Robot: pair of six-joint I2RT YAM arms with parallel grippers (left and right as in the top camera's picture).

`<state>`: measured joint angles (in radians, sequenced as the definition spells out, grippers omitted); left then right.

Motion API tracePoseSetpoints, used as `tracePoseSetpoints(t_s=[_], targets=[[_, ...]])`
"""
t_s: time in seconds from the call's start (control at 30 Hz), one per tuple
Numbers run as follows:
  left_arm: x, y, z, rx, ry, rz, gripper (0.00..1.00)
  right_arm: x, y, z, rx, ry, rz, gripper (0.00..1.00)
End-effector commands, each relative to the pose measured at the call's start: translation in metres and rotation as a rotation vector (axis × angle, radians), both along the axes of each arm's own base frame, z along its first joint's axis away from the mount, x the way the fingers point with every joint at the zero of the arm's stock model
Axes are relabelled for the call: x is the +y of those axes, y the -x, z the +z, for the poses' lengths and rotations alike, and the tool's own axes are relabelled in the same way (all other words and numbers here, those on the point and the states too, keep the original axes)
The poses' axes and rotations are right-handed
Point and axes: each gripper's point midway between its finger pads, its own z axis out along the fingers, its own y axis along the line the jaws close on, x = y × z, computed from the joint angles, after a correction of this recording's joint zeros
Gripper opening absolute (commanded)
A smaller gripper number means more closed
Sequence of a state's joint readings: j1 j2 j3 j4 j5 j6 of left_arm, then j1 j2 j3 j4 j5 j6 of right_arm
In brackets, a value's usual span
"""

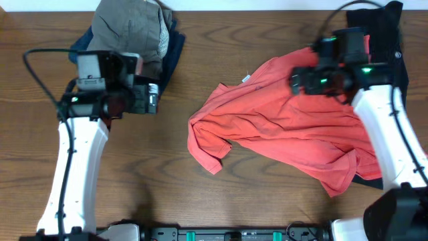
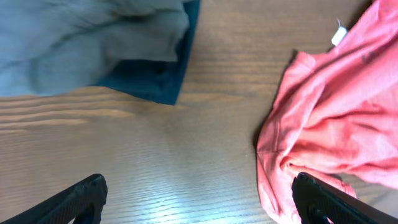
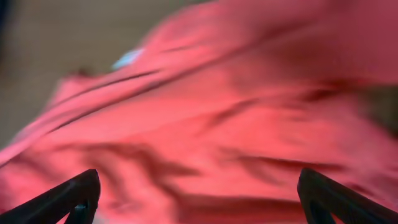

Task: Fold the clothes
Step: 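Drag the red t-shirt with the right gripper toward the table center, then grasp the t-shirt's left side with the left gripper and pull left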

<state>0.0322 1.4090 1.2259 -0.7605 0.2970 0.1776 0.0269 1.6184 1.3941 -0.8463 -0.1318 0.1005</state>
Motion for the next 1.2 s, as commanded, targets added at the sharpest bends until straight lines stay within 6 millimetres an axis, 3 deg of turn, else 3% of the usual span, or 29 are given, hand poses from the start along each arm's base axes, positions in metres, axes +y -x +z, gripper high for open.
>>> tracePoseSetpoints(t_s=[0.0,0.13,0.23,0.33,0.53,0.8,0.97,1.17], targets=[[-0.005,-0.005,-0.005,0.018,-0.002,-0.026,0.96,-0.07,-0.005,-0.022,0.048,0.135,-0.202,0.99],[-0.007,-0.006,-0.014,0.046,-0.001,-0.031,0.96,-0.117,-0.003,-0.058,0.133,0.095,-0.297,0.93],[-0.007,-0.005,-0.019,0.062,0.0,-0.032,0.96,-0.105,0.006,-0.077,0.203,-0.036,-0.215,0.85],[-0.008,0.0,-0.024,0.095,0.004,-0.034,0.96,-0.091,0.016,-0.083,0.258,-0.085,-0.183,0.89],[-0.035,0.025,-0.031,0.2,0.096,-0.108,0.96,-0.072,0.028,-0.061,0.262,-0.097,-0.177,0.99],[-0.1,0.087,-0.065,0.381,0.09,-0.32,0.96,-0.063,0.039,-0.012,0.162,-0.151,-0.181,0.99],[-0.106,0.115,-0.096,0.487,0.025,-0.251,0.96,-0.062,0.039,-0.002,0.128,-0.15,-0.178,0.99],[-0.121,0.125,-0.121,0.495,0.045,-0.217,0.93,-0.062,0.035,-0.001,0.113,-0.15,-0.178,0.99]])
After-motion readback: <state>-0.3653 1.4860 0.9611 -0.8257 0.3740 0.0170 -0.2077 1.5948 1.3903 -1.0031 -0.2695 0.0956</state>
